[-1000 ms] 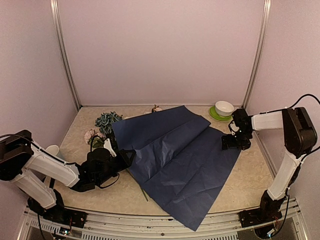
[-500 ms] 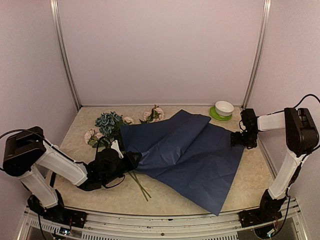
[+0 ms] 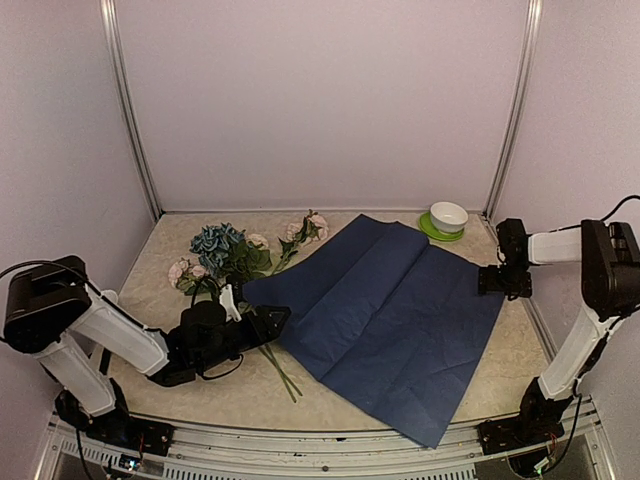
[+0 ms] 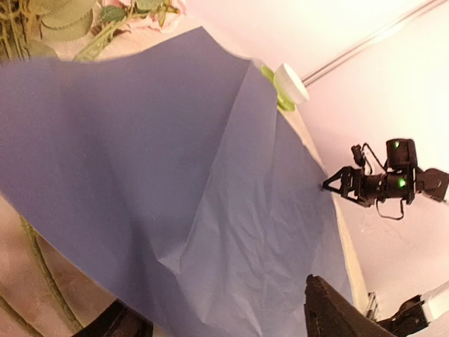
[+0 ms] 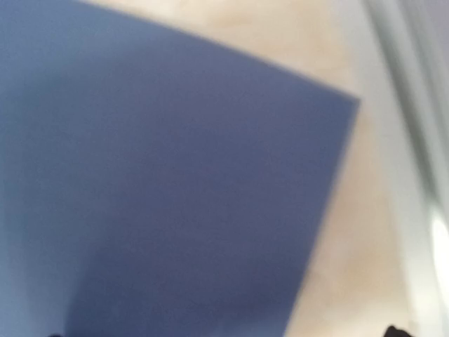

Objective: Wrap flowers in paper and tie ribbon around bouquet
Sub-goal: Unfold the folded wrapping paper at the center of the board.

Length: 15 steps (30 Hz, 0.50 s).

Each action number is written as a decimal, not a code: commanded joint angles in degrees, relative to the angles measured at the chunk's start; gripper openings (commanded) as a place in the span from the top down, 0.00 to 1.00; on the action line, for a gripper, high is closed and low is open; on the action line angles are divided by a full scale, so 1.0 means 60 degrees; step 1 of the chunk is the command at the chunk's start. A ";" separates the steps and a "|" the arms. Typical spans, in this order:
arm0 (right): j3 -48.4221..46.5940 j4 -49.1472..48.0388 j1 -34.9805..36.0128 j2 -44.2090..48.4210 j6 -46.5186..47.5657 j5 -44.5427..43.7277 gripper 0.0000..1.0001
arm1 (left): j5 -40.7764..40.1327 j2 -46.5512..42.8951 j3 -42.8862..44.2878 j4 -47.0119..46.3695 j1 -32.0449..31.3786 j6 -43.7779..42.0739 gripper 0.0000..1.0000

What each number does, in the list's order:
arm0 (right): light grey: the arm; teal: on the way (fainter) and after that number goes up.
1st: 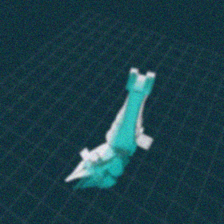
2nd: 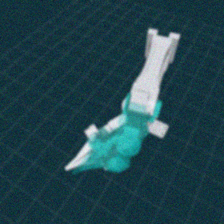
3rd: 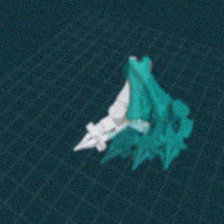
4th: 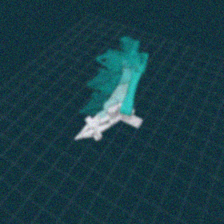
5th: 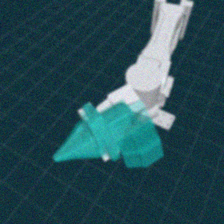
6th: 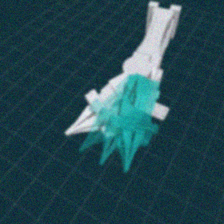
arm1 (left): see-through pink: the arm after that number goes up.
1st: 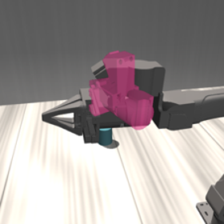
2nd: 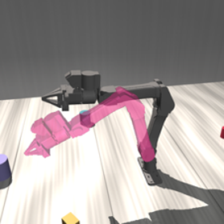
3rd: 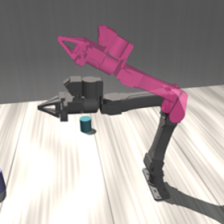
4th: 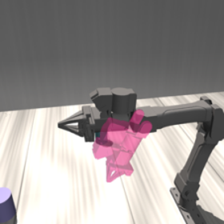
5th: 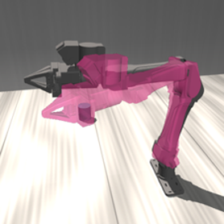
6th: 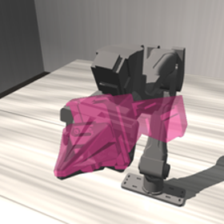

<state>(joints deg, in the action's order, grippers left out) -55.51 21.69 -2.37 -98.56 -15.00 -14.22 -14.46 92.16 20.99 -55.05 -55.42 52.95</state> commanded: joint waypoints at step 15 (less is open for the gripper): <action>-0.1520 0.0933 0.4088 0.0774 0.0573 0.1614 0.17 | -0.0808 -0.0747 0.3502 0.5408 0.0251 -0.4689 0.26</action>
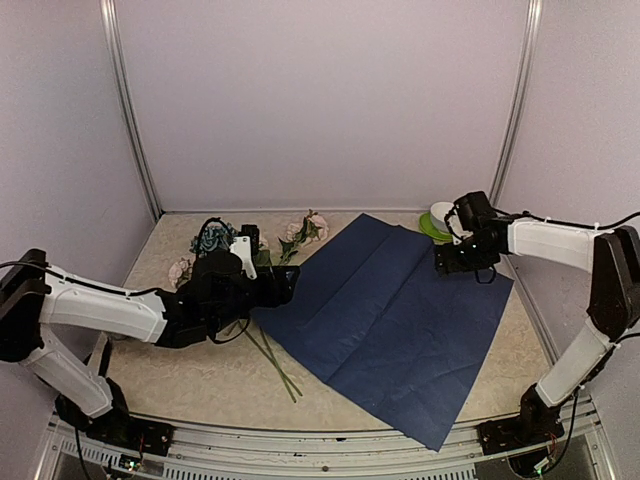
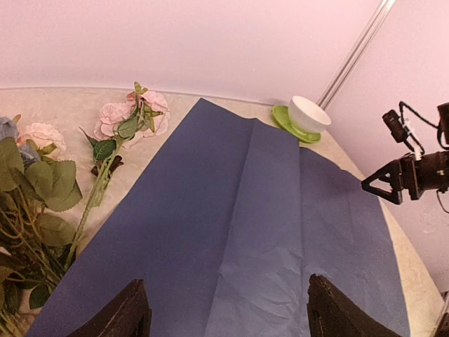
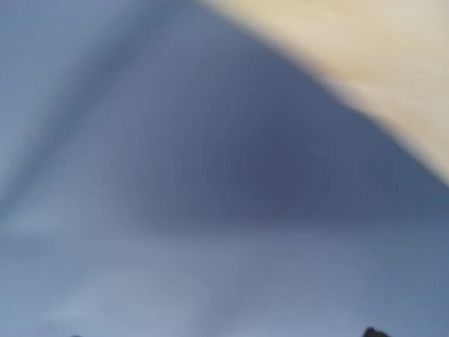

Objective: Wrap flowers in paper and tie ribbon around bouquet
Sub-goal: Unfold the folded wrapping paper at the center of the board, then pick up the fake flower from the center of the board.

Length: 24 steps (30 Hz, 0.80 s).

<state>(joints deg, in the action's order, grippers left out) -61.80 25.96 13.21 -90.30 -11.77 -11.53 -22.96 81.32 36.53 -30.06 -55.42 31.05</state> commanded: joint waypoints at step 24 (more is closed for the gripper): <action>0.0272 -0.0225 0.2732 -0.1724 -0.0616 0.1790 0.19 | 0.1492 0.1588 0.1843 0.2255 0.4821 0.0676 0.12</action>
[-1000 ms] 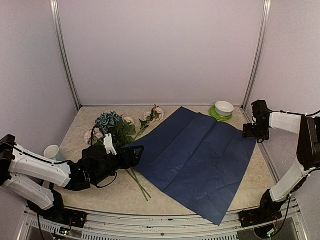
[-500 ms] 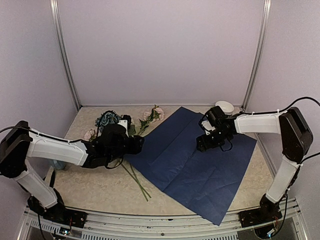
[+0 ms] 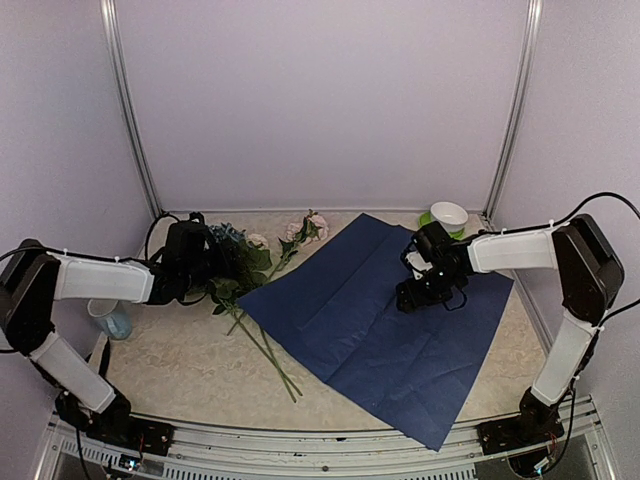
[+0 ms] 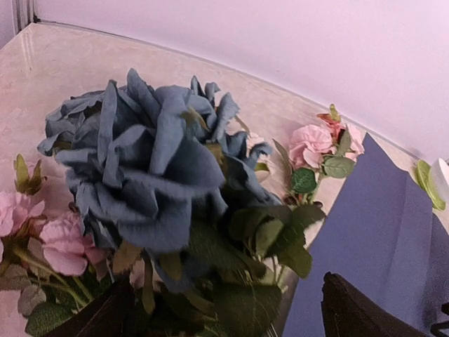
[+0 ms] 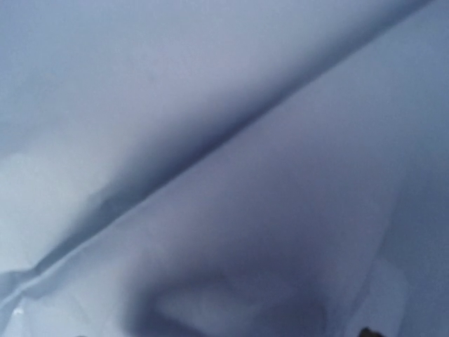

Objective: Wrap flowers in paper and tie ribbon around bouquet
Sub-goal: Pick up the fake flower from the center of the board.

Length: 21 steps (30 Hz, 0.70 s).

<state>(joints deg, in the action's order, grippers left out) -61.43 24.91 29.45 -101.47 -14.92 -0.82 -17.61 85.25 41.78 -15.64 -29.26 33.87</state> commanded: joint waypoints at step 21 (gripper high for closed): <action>0.0401 0.0170 0.0097 0.0745 -0.0095 -0.0060 0.18 | 0.0389 0.1372 0.1863 -0.1337 0.1062 -0.0738 1.00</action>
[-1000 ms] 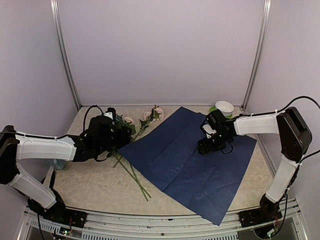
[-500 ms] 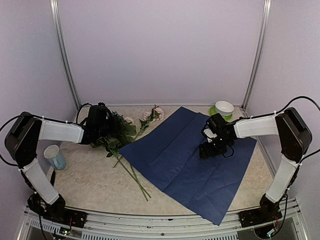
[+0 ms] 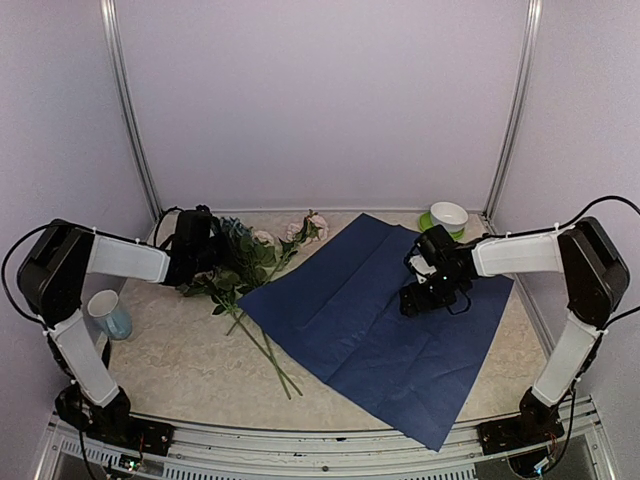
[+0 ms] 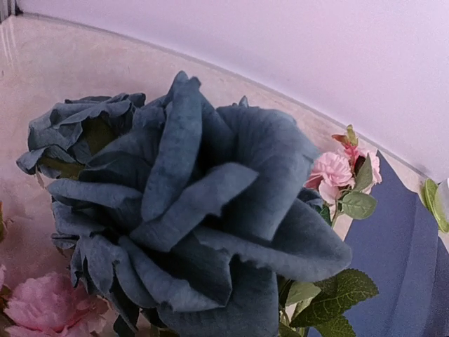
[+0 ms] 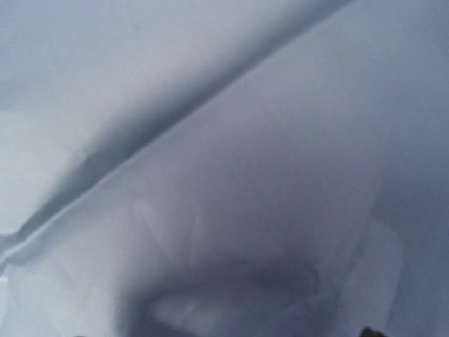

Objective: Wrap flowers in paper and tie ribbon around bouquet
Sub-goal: Pick up the fake flower from the center of the board, then pass from the left arm to the right

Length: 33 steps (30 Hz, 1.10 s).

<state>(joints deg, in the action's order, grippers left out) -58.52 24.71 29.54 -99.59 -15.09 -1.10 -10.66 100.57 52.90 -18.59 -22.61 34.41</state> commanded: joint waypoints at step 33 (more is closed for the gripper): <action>-0.3403 -0.5096 0.3689 0.0586 0.0527 0.4753 0.02 | -0.2555 -0.5283 0.0106 -0.4921 -0.6250 -0.5822 1.00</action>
<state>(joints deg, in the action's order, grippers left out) -77.69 -4.78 51.44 -93.41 -10.74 29.30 -29.82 68.01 52.86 -43.81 -59.33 -4.45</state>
